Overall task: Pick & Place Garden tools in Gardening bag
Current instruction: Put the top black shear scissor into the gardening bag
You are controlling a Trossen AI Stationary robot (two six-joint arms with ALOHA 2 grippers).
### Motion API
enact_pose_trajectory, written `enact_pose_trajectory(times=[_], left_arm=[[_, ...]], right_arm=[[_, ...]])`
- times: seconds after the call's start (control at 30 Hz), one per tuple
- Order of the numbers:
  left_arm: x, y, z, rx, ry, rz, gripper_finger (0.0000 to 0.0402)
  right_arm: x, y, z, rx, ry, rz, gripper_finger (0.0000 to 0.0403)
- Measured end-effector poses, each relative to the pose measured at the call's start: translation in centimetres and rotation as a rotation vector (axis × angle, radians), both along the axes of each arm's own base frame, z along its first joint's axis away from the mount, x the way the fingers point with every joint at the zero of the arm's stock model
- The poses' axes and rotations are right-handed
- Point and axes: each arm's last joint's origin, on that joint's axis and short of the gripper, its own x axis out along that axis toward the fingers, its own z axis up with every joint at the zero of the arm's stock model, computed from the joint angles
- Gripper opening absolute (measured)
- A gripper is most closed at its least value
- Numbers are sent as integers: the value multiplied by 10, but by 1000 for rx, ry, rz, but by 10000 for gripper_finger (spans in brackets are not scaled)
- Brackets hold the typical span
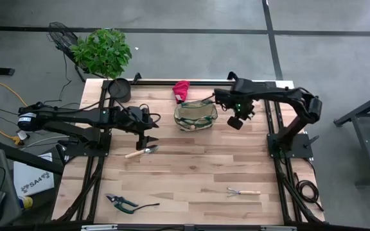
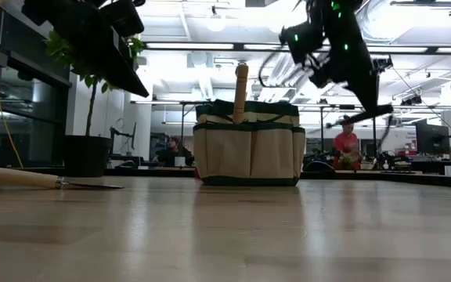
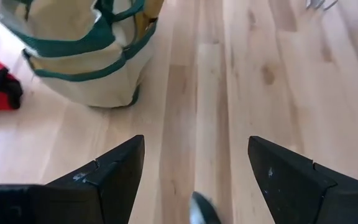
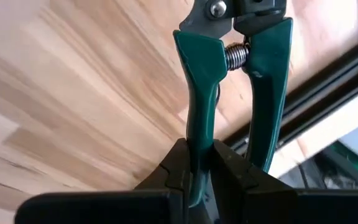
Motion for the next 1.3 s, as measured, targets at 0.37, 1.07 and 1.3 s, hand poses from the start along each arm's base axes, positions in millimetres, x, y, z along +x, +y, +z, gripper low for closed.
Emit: enact_pose_trajectory(times=[0.37, 1.07, 1.3], left_arm=[[5, -1, 7, -39, -85, -30, 280], [26, -2, 11, 16, -245, -174, 281], [47, -3, 20, 88, -466, -283, 281]], right_arm=[[-5, 48, 34, -164, -149, -7, 32], [20, 93, 97, -190, -1057, -40, 32], [33, 107, 111, -136, -1256, 79, 32]])
